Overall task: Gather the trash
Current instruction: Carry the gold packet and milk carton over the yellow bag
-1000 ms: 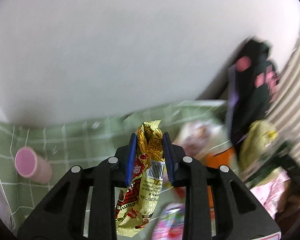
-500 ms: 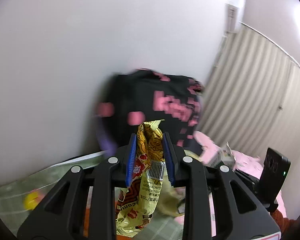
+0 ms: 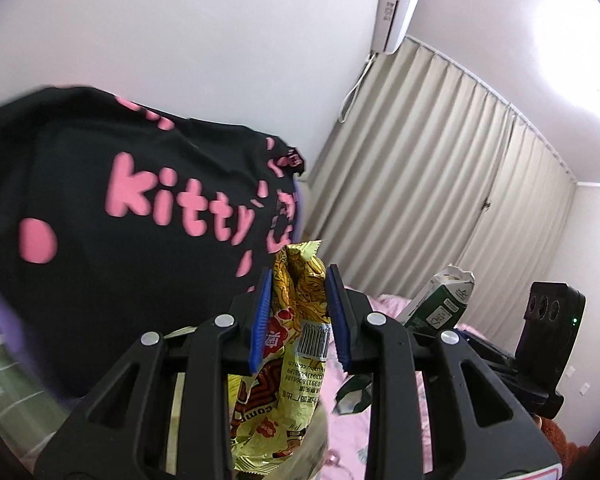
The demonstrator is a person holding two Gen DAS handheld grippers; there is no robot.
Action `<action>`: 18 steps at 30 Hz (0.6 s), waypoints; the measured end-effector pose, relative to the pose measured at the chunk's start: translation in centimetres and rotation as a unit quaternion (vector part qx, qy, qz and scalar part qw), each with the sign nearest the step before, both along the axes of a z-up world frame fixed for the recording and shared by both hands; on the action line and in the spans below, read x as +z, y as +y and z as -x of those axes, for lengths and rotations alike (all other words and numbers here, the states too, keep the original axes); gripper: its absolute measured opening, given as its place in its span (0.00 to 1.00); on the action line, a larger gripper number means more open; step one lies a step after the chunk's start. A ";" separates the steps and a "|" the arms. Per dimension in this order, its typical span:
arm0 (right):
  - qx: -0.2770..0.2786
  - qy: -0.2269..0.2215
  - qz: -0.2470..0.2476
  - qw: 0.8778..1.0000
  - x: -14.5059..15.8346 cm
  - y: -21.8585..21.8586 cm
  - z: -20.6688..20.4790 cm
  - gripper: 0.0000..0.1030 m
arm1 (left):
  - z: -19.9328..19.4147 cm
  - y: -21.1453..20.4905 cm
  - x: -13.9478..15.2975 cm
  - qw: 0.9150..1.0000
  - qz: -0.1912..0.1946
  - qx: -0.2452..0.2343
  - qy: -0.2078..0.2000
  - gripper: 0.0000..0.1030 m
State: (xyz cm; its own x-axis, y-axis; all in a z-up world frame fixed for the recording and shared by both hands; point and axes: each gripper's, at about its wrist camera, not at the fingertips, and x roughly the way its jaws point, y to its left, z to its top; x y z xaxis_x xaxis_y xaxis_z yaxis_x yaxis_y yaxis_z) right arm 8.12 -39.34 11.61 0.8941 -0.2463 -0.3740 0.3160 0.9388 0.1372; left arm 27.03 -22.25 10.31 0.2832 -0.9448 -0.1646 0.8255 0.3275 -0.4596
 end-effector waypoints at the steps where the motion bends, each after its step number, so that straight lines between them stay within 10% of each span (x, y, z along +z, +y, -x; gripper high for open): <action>1: 0.002 -0.001 -0.005 1.000 -0.2 -0.3 -0.3 0.50 | -0.1 -0.4 -0.4 1.000 0.007 -0.005 0.002 0.25; 5: 0.017 0.006 -0.029 0.999 -1.5 -1.5 -2.3 0.50 | -1.5 -1.7 -4.0 1.000 0.005 -0.001 0.018 0.25; 18: 0.067 0.124 -0.077 0.987 -10.6 -0.2 -9.0 0.50 | -3.8 -2.1 -11.0 0.977 -0.192 0.043 0.086 0.16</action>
State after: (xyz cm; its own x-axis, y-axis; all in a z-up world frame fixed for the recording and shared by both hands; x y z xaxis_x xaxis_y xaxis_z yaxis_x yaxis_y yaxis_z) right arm 17.14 -39.52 1.05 0.7910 -0.0550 -0.6093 0.2317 0.9487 0.2152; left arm 30.86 -24.35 -0.73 0.2960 -0.7776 -0.5547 0.7087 0.5681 -0.4182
